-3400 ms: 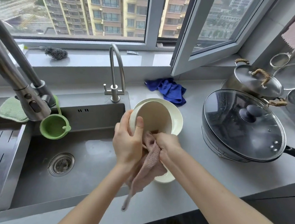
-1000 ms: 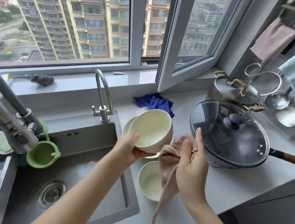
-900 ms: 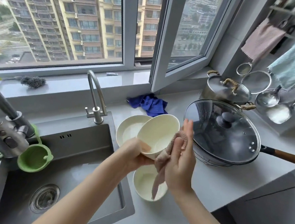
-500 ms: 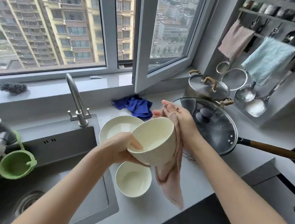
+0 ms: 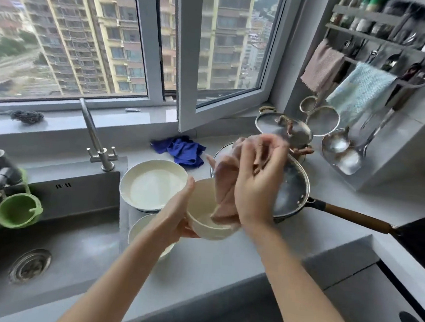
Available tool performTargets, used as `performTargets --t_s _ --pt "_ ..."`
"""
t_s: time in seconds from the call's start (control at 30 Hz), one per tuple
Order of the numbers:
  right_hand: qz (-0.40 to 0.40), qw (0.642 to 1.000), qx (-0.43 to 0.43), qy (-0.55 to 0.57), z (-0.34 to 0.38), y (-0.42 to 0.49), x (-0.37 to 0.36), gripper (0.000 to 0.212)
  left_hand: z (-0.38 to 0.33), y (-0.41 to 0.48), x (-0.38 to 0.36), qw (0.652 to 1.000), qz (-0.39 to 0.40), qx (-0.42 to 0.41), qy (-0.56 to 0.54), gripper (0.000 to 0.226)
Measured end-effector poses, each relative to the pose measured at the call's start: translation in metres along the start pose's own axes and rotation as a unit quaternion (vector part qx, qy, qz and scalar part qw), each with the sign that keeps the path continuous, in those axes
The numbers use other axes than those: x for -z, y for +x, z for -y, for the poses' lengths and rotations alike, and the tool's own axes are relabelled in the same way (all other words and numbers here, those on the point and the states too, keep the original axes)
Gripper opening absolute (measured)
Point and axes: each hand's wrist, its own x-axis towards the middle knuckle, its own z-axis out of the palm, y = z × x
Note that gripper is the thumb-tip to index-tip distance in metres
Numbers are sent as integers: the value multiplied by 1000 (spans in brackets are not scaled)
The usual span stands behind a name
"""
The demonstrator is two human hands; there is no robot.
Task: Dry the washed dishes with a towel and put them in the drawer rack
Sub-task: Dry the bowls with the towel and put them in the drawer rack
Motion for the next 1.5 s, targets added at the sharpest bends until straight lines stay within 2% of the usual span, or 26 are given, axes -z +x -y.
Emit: performTargets --t_s 0.03,0.07,0.13,0.17,0.23,0.3,0.37,0.47,0.53,0.57,0.63,0.7,0.77,0.8,0.83,0.87,0.97,1.0,1.03,1.1,1.17,1.27,1.33,1.4,1.43,1.5 --pt "101 993 -18 -51 -12 -18 9 9 4 -4 -5 1000 0 -19 5 47" --pt "195 972 -6 -134 -23 -33 20 12 9 -8 -10 999 6 -37 22 49" --pt "313 887 103 -323 -35 -51 47 24 18 -17 -16 997 26 -63 48 49" --pt "356 848 149 -364 -34 -55 61 32 23 -23 -19 996 30 -66 45 49" --pt "429 812 206 -338 -32 -59 82 47 33 -31 -21 996 32 -71 37 51" --pt "511 783 212 -284 -31 -62 94 57 37 -42 -27 991 54 -94 73 50" --pt "573 765 162 -246 -27 -67 100 54 39 -55 -34 984 61 -121 114 46" --pt "613 768 45 -182 -15 -78 111 49 42 -65 -37 974 60 -128 174 41" --pt "629 770 -37 -103 -2 -82 119 41 44 -70 -35 969 97 -102 203 41" --pt "647 758 -39 -79 4 -83 124 32 46 -72 -31 965 126 -69 220 43" --pt "694 712 17 -102 12 -84 130 20 52 -77 -25 950 178 -11 257 44" --pt "715 669 128 -158 16 -91 129 23 61 -78 -19 943 187 6 275 36" --pt "687 629 270 -244 16 -102 124 26 68 -80 -14 942 180 0 282 34" --pt "656 622 307 -297 13 -109 123 28 70 -82 -12 943 179 -12 282 34" --pt "621 633 315 -338 12 -116 124 28 70 -85 -11 941 179 -26 285 33" --pt "592 653 285 -378 17 -124 125 27 71 -87 -11 940 177 -43 287 33" --pt "564 654 106 -493 40 -142 132 26 79 -94 -21 943 152 -77 285 32" --pt "546 679 23 -489 50 -146 137 24 82 -97 -28 949 138 -73 274 30" --pt "518 722 -70 -454 60 -149 143 25 84 -102 -35 954 129 -63 263 29" --pt "411 803 -244 -356 82 -158 157 34 90 -108 -51 958 145 -36 245 33" --pt "304 849 -306 -306 99 -172 175 44 101 -116 -69 952 185 0 244 38" --pt "163 904 -282 -277 118 -193 218 43 131 -129 -101 942 249 48 221 37" --pt "14 936 -186 -299 137 -200 267 28 151 -139 -124 944 263 84 178 38" --pt "-159 936 -111 -293 151 -216 319 20 170 -152 -149 948 260 127 132 42" --pt "-217 932 -103 -272 154 -227 338 20 180 -163 -164 943 274 155 111 44" --pt "-236 936 -127 -228 150 -249 362 20 205 -197 -196 916 337 196 93 48"
